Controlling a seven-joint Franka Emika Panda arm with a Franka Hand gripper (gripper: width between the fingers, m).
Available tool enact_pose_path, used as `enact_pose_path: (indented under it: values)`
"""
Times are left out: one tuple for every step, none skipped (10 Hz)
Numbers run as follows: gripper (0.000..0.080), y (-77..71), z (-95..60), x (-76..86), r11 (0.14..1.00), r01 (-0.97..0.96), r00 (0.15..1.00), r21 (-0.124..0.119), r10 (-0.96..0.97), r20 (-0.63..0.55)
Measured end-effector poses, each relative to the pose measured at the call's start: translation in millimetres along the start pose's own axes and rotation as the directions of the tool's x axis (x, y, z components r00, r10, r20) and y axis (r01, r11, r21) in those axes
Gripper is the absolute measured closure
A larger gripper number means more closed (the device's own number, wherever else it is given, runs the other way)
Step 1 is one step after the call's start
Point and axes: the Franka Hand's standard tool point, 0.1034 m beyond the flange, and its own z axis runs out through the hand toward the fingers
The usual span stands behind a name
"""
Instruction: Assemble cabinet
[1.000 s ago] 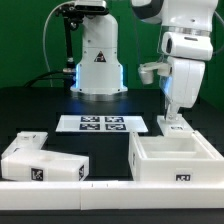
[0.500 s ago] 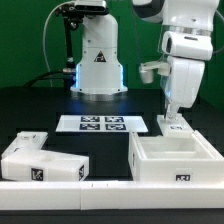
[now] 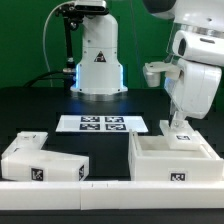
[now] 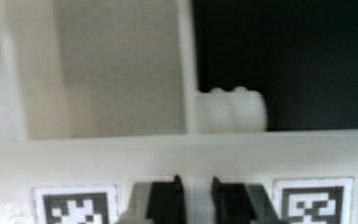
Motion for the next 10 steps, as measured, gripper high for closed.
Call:
enact_pose_path:
  values:
    - [0.0735, 0.0, 0.0, -0.1, 1.000, 0.000, 1.000, 0.000, 0.000, 0.000]
    - [0.0735, 0.1, 0.0, -0.2, 1.000, 0.000, 1.000, 0.000, 0.000, 0.000]
    - [0.0735, 0.1, 0.0, -0.3, 1.000, -0.001, 1.000, 0.000, 0.001, 0.000]
    - [0.0735, 2.1, 0.8, -0.9, 1.000, 0.003, 1.000, 0.000, -0.003, 0.001]
    - [0.0735, 19.1, 0.9, -0.9, 1.000, 0.008, 1.000, -0.012, -0.008, 0.002]
    - [0.0735, 31.0, 0.2, 0.7, 1.000, 0.004, 1.000, -0.020, -0.004, 0.003]
    - [0.0735, 39.5, 0.5, 1.7, 1.000, 0.002, 1.000, -0.017, -0.002, 0.010]
    - [0.0735, 48.7, 1.0, 2.4, 1.000, -0.001, 1.000, -0.019, 0.001, 0.016]
    - [0.0735, 56.7, 0.7, 1.9, 1.000, -0.005, 1.000, -0.023, 0.006, 0.019]
    - [0.0735, 58.4, 1.8, 0.9, 1.000, -0.008, 1.000, -0.012, 0.009, 0.026]
